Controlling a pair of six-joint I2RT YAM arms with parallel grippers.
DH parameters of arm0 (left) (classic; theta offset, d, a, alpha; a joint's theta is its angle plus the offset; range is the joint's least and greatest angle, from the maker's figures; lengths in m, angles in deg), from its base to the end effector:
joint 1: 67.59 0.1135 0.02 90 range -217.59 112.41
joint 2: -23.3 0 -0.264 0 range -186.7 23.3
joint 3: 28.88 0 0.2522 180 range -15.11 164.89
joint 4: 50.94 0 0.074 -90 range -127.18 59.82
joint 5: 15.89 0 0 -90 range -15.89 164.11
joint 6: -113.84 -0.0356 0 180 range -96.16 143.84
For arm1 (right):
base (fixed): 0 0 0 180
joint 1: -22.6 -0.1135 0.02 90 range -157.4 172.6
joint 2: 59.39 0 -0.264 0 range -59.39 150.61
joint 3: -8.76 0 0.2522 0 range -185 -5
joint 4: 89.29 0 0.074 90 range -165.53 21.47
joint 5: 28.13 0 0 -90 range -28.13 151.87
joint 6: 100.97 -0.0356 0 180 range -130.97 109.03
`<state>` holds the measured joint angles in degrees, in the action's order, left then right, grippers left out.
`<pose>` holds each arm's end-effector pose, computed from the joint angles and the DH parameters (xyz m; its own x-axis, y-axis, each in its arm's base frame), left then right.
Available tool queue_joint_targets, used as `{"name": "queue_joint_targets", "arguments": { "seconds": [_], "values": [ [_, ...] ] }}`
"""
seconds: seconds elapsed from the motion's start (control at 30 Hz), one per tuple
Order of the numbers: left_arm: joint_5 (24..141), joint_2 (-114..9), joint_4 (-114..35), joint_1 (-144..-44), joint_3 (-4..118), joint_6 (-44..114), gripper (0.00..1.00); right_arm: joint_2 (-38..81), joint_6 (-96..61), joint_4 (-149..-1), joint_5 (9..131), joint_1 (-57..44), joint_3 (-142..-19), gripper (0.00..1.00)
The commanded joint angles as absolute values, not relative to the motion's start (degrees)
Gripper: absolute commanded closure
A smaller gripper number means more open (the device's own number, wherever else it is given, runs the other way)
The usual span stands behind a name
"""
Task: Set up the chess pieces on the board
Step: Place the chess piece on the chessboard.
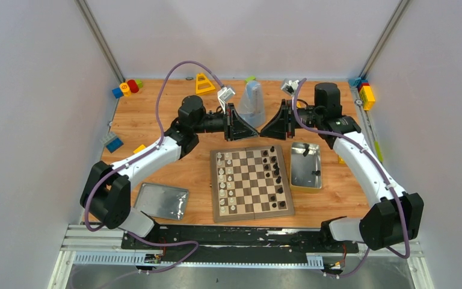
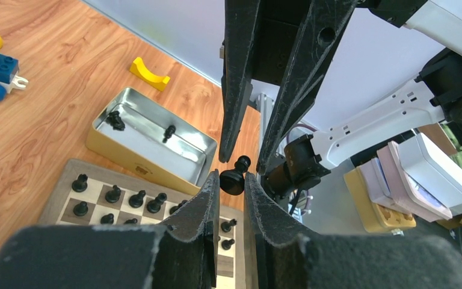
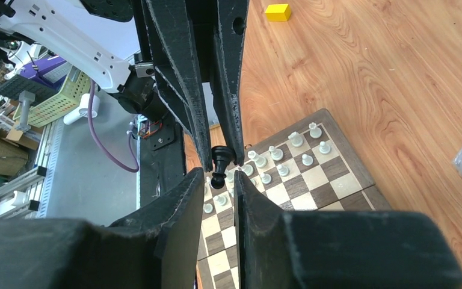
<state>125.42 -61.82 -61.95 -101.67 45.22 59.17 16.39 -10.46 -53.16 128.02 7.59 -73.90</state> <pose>0.2672 -0.2143 0.3283 -0.5765 -0.0464 -0.8158 0.8131 0.0656 -0.5784 0.2646 0.1047 0.3564 -0.4641 -0.1282 -0.8764 -0.8797 0.1827 0.4391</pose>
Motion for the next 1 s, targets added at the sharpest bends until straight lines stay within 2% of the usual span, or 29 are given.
{"name": "queue_joint_targets", "arguments": {
  "seconds": [0.0,0.43,0.5,0.53,0.57,0.6,0.63,0.7,0.73,0.77,0.83,0.97],
  "values": [
    [125.28,-61.95,-65.29,-101.49,45.79,60.01,1.00,16.81,-10.62,-55.43,129.86,6.76,-74.09,0.76],
    [125.08,-62.30,-65.49,-101.51,45.56,59.77,0.98,16.45,-10.62,-55.18,129.18,6.43,-74.71,1.00],
    [125.27,-62.15,-64.64,-101.49,45.58,58.12,0.85,15.95,-9.88,-54.42,128.14,6.52,-75.34,1.00],
    [125.31,-61.83,-63.07,-101.51,45.60,57.15,0.74,15.67,-8.91,-53.40,127.42,6.72,-75.77,1.00],
    [125.27,-61.20,-61.90,-101.51,45.77,54.44,0.68,15.42,-7.48,-51.84,126.65,6.76,-76.19,1.00],
    [125.18,-60.74,-58.83,-101.51,45.87,50.76,0.55,15.21,-5.66,-49.99,125.65,6.79,-76.69,1.00],
    [124.71,-59.65,-57.01,-101.47,46.21,48.68,0.49,15.15,-3.02,-46.99,124.69,6.82,-77.36,1.00],
    [123.83,-57.92,-50.75,-100.98,46.98,42.19,0.29,15.27,2.67,-40.30,121.92,6.80,-78.65,1.00],
    [123.49,-57.30,-46.51,-100.26,47.52,38.29,0.25,15.20,5.51,-37.00,120.33,6.78,-79.00,1.00],
    [122.93,-56.11,-44.26,-99.83,47.75,36.42,0.15,15.00,8.00,-33.13,118.45,6.80,-79.00,1.00],
    [121.28,-54.35,-37.73,-97.87,48.47,31.19,0.06,14.71,12.96,-27.21,114.37,6.72,-78.80,1.00],
    [116.50,-50.81,-26.41,-92.45,49.16,23.29,0.00,16.14,21.83,-16.53,104.44,4.65,-78.32,1.00]
  ]
}}
